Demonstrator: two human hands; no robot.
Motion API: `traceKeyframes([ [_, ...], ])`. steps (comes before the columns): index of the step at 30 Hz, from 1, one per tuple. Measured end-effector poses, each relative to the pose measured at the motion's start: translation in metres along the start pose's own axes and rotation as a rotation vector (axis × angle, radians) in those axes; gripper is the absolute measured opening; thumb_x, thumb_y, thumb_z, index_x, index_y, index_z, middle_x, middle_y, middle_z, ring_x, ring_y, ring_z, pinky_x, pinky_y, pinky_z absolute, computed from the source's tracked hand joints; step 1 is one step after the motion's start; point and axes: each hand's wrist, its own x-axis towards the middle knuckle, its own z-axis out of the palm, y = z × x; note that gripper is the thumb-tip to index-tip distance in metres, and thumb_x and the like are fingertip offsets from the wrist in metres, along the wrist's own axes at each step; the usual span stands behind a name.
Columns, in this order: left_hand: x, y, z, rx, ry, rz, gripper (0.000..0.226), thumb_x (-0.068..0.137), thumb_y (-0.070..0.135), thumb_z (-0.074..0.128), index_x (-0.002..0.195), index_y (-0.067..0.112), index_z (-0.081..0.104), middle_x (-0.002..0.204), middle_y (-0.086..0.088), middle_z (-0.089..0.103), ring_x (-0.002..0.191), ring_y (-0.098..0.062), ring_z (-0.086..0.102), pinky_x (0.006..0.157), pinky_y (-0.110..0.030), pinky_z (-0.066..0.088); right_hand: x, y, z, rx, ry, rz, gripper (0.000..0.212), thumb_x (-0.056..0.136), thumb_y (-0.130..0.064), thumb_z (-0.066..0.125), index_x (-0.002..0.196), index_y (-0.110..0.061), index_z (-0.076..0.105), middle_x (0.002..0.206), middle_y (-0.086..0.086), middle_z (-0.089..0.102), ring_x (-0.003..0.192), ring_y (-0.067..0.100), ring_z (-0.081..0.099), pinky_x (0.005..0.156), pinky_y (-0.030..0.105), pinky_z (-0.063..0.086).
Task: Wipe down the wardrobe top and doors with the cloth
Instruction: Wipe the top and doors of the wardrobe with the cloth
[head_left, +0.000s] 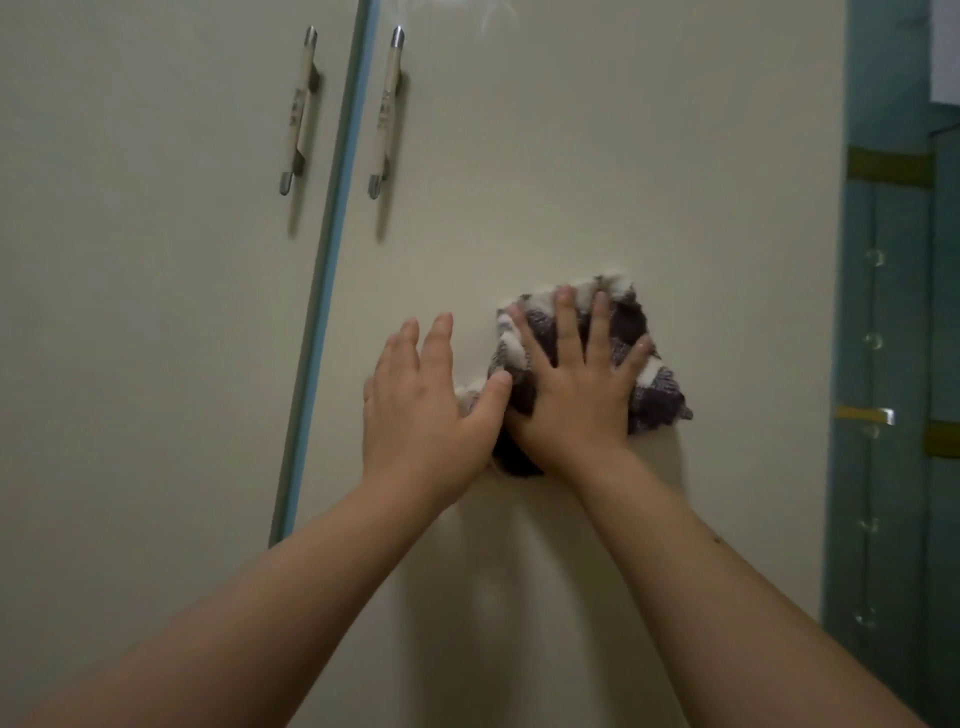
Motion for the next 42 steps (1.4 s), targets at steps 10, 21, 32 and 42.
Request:
traceKeyframes([
  [10, 0.106, 0.062, -0.023, -0.016, 0.039, 0.096, 0.070, 0.079, 0.053, 0.035, 0.142, 0.024, 0.029, 0.153, -0.001, 0.020, 0.140, -0.015, 0.012, 0.113, -0.032, 0.012, 0.072, 0.014, -0.010, -0.087, 0.094, -0.149, 0.085, 0.068, -0.063, 0.046, 0.145, -0.036, 0.020, 0.155, 0.002, 0.021, 0.143, 0.030, 0.005, 0.103, 0.067, -0.007],
  [21, 0.209, 0.101, -0.061, -0.073, -0.016, 0.040, 0.056, 0.078, 0.049, 0.041, 0.123, 0.017, 0.054, 0.136, -0.002, 0.042, 0.130, -0.016, 0.032, 0.108, -0.035, 0.028, 0.192, 0.022, -0.045, 0.082, 0.406, -0.189, 0.041, 0.071, -0.020, 0.070, 0.110, -0.020, 0.057, 0.115, 0.005, 0.050, 0.103, 0.029, 0.047, 0.077, 0.040, 0.035],
  [32, 0.276, 0.128, -0.118, -0.426, 0.064, -0.167, 0.034, 0.076, 0.054, 0.043, 0.088, 0.028, 0.060, 0.091, 0.014, 0.059, 0.087, 0.002, 0.054, 0.074, -0.008, 0.037, 0.271, 0.014, -0.118, 0.700, 0.221, 0.463, 0.028, 0.064, -0.011, 0.052, 0.089, -0.014, 0.064, 0.087, 0.005, 0.059, 0.079, 0.023, 0.052, 0.064, 0.024, 0.032],
  [42, 0.253, 0.150, -0.134, -0.657, -0.552, -0.454, 0.041, 0.055, 0.058, 0.068, 0.088, 0.032, 0.070, 0.091, 0.013, 0.070, 0.098, -0.006, 0.060, 0.090, -0.028, 0.044, 0.296, -0.011, -0.155, 1.322, 0.083, 1.064, 0.017, 0.063, -0.025, 0.056, 0.078, -0.025, 0.065, 0.079, -0.006, 0.071, 0.080, 0.022, 0.068, 0.080, 0.050, 0.054],
])
